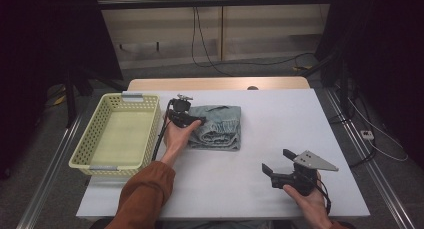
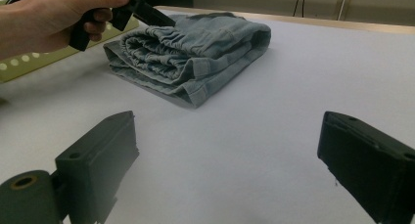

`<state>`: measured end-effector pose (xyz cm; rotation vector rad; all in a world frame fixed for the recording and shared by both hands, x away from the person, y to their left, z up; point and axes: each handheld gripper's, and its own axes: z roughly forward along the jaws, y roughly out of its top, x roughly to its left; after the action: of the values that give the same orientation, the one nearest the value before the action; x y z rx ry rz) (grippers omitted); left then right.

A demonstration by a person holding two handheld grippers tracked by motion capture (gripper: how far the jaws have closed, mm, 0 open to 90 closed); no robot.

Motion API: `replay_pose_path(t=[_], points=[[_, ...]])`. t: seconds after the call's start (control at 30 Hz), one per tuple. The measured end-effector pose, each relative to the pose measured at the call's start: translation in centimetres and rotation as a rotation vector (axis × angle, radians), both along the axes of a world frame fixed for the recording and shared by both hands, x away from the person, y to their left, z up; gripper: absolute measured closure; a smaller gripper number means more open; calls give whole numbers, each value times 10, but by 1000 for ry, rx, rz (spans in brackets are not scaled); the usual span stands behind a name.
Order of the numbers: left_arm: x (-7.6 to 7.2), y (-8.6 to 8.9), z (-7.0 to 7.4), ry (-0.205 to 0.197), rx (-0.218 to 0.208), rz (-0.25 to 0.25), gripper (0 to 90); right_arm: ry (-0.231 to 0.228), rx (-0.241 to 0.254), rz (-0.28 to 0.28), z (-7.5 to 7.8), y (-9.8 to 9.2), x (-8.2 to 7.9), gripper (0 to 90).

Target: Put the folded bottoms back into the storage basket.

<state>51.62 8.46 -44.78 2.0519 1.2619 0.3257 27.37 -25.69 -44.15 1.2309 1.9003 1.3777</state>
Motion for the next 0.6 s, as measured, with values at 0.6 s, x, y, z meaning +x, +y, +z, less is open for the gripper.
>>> replay_pose_path(t=[0.6], points=[[3,3,-4,160,-10,-11,162,15,3,1,-1,1,1,81]])
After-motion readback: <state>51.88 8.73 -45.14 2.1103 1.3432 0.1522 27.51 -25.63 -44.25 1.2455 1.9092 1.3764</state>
